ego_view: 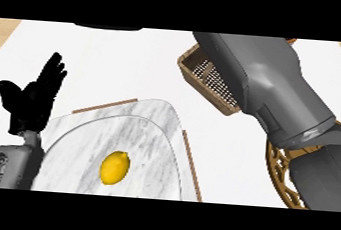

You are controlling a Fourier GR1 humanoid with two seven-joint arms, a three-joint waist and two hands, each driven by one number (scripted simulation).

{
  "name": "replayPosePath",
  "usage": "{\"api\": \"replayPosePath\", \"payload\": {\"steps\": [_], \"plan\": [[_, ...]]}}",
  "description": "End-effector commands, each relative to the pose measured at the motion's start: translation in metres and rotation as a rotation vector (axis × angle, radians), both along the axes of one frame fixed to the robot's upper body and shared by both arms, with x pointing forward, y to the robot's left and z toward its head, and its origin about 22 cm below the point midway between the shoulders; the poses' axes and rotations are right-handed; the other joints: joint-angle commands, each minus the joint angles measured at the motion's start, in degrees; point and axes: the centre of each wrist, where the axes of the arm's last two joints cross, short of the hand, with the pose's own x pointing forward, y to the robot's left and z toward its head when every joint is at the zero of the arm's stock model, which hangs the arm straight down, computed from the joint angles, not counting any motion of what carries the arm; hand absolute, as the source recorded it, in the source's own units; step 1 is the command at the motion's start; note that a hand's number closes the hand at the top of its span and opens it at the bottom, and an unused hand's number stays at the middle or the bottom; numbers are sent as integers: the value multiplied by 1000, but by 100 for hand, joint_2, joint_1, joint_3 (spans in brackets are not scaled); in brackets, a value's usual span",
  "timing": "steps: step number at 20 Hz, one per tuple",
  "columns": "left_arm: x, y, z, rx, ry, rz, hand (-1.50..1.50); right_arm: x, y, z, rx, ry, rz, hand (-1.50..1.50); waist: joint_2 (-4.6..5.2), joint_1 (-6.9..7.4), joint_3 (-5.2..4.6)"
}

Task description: Pick the sweet potato from the placemat and place it in the basket

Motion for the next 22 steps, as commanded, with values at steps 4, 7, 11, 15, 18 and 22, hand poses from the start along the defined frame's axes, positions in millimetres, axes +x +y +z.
{"api": "replayPosePath", "payload": {"steps": [4,7,11,15,18,22], "plan": [[-7,10,2,13,1,0,0,9,-24,-6,28,196,-28,150,-15,6,3],[0,-2,0,6,3,11,0,3,-5,-22,22,171,-26,150,-3,7,2],[-10,5,-6,7,-1,3,0,5,-16,-14,29,165,-23,150,-39,-61,3],[-1,1,5,1,5,-9,0,9,-29,-38,-5,172,-40,150,4,15,2],[-7,12,-3,18,-4,2,0,10,-32,-42,-32,211,-58,150,0,6,1],[-7,12,-7,7,4,4,0,7,-28,-52,-59,223,-56,150,-21,-46,2]]}}
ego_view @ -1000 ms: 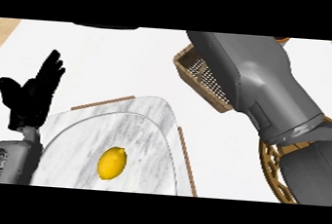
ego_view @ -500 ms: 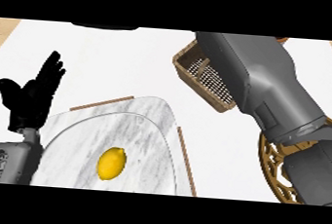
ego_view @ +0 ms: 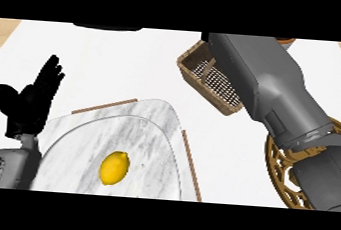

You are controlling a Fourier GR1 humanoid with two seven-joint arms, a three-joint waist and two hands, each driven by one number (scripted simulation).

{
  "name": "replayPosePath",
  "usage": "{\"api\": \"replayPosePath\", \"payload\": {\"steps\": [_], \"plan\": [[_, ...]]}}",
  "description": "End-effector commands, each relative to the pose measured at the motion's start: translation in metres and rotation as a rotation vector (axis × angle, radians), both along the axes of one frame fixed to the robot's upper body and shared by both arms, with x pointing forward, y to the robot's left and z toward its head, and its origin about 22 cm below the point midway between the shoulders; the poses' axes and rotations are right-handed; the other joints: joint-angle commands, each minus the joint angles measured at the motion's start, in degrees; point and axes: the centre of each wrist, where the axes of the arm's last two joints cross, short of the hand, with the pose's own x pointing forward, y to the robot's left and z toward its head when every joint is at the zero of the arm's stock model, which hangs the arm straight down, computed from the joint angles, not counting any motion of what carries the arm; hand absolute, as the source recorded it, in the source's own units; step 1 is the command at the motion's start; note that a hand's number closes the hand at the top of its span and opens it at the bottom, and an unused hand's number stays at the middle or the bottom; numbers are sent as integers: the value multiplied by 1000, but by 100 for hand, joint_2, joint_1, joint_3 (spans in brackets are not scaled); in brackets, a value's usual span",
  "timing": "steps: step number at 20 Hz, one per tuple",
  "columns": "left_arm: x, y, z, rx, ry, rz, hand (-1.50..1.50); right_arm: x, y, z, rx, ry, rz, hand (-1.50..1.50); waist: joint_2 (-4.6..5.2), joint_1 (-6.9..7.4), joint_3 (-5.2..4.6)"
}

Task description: Pick the sweet potato from the placemat and place it in the basket

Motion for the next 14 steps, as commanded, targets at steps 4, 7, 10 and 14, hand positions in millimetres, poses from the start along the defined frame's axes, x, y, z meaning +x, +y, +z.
{"api": "replayPosePath", "payload": {"steps": [4,7,10,14], "plan": [[3,8,6,16,-5,12,0,-1,-4,-6,-24,33,10,150,-21,-47,0],[23,3,21,-7,-3,-5,0,2,-9,-14,0,61,-18,150,23,4,-1],[-4,-3,7,8,-13,-10,0,1,-23,-45,5,106,-28,150,8,54,2],[5,-2,0,-5,0,-7,0,4,-13,-4,47,115,-21,150,25,55,-1]]}}
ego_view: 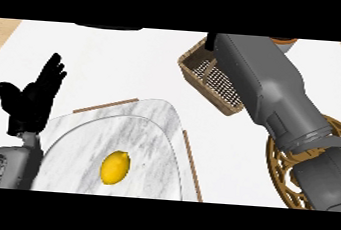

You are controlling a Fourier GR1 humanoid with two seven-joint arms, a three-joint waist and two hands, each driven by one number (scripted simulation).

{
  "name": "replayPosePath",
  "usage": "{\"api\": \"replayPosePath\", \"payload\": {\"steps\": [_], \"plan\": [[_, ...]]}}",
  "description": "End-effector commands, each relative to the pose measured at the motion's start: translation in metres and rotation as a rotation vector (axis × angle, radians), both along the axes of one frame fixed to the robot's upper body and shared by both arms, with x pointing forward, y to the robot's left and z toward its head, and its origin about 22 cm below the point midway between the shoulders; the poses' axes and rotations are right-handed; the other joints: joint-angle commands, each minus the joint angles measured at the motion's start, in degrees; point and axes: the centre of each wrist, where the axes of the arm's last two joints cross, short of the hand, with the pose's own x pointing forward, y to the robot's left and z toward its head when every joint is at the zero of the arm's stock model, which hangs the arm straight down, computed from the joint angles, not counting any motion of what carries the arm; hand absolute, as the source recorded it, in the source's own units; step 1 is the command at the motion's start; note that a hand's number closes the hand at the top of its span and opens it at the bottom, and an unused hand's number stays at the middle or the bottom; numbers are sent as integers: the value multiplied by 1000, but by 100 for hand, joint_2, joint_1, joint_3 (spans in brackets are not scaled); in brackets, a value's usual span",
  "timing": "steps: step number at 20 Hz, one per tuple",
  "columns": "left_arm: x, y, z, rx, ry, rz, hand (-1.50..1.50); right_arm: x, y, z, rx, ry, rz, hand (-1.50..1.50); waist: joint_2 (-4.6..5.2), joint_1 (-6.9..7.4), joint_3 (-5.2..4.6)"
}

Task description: Pick the sweet potato from the placemat and place it in the basket

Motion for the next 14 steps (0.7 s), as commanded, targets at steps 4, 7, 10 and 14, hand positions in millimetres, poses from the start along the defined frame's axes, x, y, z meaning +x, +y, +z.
{"api": "replayPosePath", "payload": {"steps": [4,7,10,14], "plan": [[-7,-2,2,3,5,-10,0,-5,9,-16,44,46,-29,150,-19,-5,0],[-6,-12,-13,-12,12,16,0,1,-1,9,72,91,-73,150,-29,-59,-2],[0,-4,-8,4,10,8,0,-2,1,-15,78,135,-123,150,-10,-41,-2],[-4,6,2,-2,-9,-1,0,-5,-3,-35,113,85,-177,-150,-11,-21,-1]]}}
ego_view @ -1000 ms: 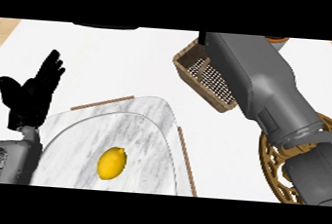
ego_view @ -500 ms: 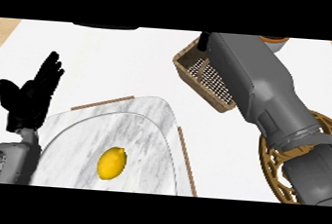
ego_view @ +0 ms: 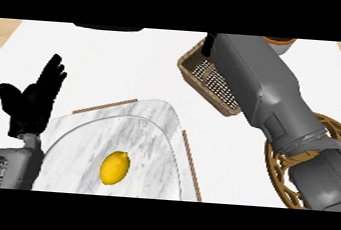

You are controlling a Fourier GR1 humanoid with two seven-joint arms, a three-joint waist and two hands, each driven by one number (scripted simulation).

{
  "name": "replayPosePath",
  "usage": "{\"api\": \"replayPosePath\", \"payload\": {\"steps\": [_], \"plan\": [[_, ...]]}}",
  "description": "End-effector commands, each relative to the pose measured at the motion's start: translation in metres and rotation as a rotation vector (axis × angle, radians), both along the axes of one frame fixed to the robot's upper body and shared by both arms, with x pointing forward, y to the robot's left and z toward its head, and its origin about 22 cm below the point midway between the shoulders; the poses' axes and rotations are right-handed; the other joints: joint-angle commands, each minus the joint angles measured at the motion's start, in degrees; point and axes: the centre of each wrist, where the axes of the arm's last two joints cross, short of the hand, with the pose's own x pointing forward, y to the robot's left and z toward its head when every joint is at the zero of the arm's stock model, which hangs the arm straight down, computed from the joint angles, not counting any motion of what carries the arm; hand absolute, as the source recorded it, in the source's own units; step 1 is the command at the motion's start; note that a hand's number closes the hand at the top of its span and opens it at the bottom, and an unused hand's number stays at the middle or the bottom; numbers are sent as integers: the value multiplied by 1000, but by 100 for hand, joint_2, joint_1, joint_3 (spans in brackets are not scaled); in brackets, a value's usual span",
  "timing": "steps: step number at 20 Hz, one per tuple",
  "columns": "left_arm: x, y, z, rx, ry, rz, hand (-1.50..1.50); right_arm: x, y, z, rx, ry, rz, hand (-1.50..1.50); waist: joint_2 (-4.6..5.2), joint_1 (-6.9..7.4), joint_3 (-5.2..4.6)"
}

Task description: Pick the sweet potato from the placemat and place it in the basket

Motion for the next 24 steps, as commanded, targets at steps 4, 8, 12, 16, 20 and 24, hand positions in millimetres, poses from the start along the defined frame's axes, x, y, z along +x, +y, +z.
{"api": "replayPosePath", "payload": {"steps": [4,8,12,16,20,24], "plan": [[-14,7,-10,22,15,-10,0,-6,12,7,136,-186,-20,-150,4,-34,18],[-2,17,6,18,1,0,0,-1,-4,25,232,-355,-47,-150,20,-45,19],[-4,5,-1,-5,21,19,0,-7,6,46,371,-480,-80,-150,-30,-123,21],[-17,18,-25,-9,23,29,0,-8,-1,58,476,-588,-190,-150,-46,-193,14],[-6,22,-5,16,20,58,0,-12,-33,72,564,-683,-221,-150,-89,-351,23],[-17,23,-10,19,32,88,0,-25,-49,55,670,-681,-266,-150,-148,-451,27]]}}
